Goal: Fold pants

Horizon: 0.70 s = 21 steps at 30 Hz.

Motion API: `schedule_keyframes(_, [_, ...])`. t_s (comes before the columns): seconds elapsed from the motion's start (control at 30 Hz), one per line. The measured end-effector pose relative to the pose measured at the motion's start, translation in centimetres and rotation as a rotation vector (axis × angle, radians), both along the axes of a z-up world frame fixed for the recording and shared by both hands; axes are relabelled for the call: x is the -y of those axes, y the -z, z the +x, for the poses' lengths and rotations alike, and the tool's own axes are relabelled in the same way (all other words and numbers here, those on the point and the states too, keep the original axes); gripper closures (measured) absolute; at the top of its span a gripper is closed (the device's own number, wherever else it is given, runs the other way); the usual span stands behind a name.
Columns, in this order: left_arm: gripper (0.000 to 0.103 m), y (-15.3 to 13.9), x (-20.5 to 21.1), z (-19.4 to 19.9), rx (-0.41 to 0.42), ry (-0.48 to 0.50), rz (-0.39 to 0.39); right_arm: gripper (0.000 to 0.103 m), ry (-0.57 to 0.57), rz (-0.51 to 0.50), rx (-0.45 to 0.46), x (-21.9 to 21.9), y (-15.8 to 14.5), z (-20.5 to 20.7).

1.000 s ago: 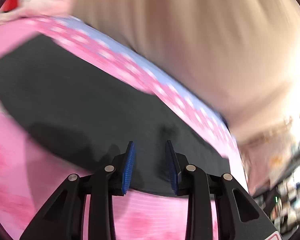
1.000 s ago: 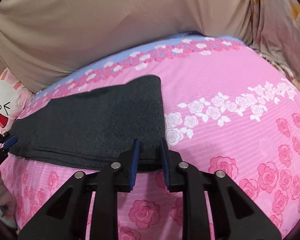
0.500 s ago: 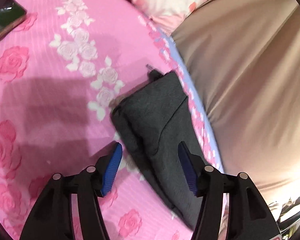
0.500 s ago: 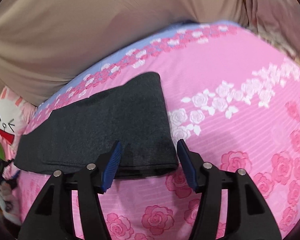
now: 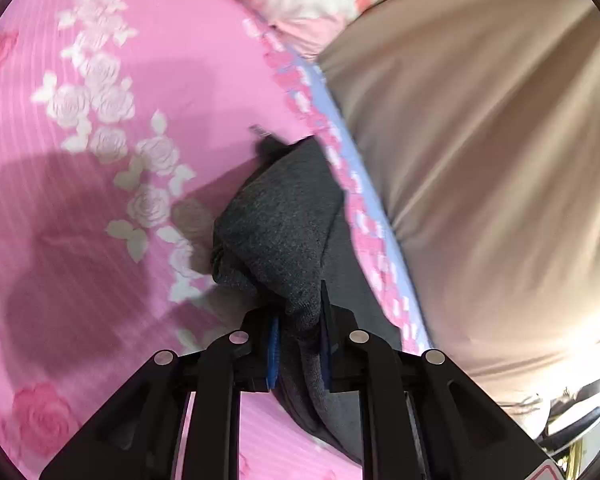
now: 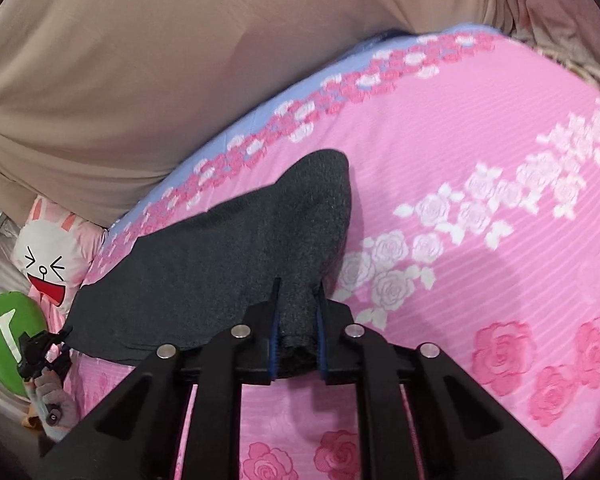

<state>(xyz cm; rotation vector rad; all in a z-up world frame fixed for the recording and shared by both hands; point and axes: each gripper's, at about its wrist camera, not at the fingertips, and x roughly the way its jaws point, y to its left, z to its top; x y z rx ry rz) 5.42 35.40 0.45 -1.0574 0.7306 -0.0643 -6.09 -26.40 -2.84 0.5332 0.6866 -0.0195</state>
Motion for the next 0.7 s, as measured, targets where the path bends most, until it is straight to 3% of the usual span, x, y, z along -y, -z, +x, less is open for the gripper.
schedule_keyframes(0.13, [0.091, -2.4, 1.7, -1.1, 0.027, 0.062, 0.042, 0.092, -0.004, -0.003, -0.010, 1.8, -0.7, -2.2])
schedule_keyframes(0.2, [0.091, -2.7, 2.6, -1.8, 0.013, 0.098, 0.047, 0.092, 0.020, -0.051, -0.021, 2.2, -0.8, -3.7])
schedule_keyframes(0.4, [0.091, -1.0, 3.4, -4.4, -0.050, 0.151, -0.042, 0.092, 0.064, -0.030, -0.071, 5.1, 0.8, -7.7])
schedule_keyframes(0.47, [0.091, -0.2, 4.0, -5.3, -0.080, 0.168, -0.012, 0.090, 0.059, -0.009, -0.084, 5.8, 1.6, -8.4])
schedule_keyframes(0.53, [0.091, 0.4, 4.3, -5.7, -0.099, 0.165, 0.027, 0.083, 0.090, -0.087, -0.112, 5.4, 2.0, -8.6])
schedule_keyframes(0.57, [0.091, 0.8, 4.2, -5.8, -0.100, 0.160, 0.018, 0.081, 0.136, -0.174, -0.099, 4.4, 1.1, -8.9])
schedule_keyframes(0.63, [0.090, 1.3, 3.9, -5.9, -0.094, 0.152, -0.017, 0.075, 0.087, -0.278, -0.021, 1.3, -1.2, -8.9])
schedule_keyframes(0.7, [0.090, 1.5, 3.9, -5.8, -0.087, 0.147, -0.017, 0.043, -0.055, -0.271, 0.046, -2.8, -2.9, -8.2])
